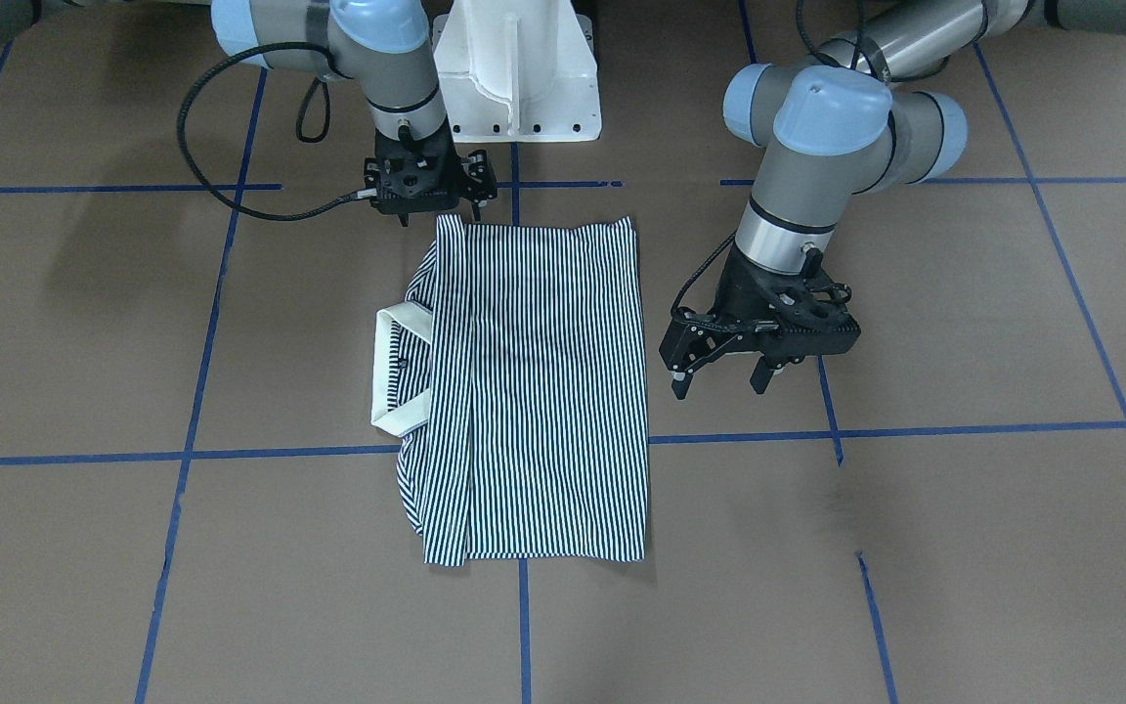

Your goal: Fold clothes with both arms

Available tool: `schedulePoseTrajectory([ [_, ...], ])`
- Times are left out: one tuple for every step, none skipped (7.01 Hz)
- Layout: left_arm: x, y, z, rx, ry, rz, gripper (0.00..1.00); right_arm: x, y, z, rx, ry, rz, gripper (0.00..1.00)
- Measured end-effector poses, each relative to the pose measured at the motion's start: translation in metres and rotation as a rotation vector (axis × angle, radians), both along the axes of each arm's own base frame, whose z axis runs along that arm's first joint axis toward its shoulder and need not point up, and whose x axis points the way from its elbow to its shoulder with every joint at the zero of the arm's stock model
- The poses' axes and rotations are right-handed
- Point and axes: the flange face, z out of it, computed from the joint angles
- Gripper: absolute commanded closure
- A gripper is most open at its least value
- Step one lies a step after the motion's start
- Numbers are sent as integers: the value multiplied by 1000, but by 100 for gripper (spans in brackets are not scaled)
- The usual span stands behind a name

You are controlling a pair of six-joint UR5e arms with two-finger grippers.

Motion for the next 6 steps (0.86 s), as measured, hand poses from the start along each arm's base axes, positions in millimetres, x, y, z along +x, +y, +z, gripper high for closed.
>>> schedulePoseTrajectory([
  [-2,2,1,-2,-2,1,0,-20,-4,-1,-2,29,-12,0],
  [-2,3,2,-2,-2,2,0,-32,-6,3,-4,64,-26,0],
  [-2,3,2,-3,-1,3,0,-38,-6,7,-5,101,-45,0],
  [-1,3,3,-4,-2,5,0,-40,-6,10,-5,142,-66,0],
  [0,3,5,-6,-3,5,0,-40,-5,15,-6,174,-82,0],
  [1,2,6,-7,-4,6,0,-41,-4,21,-6,197,-95,0],
])
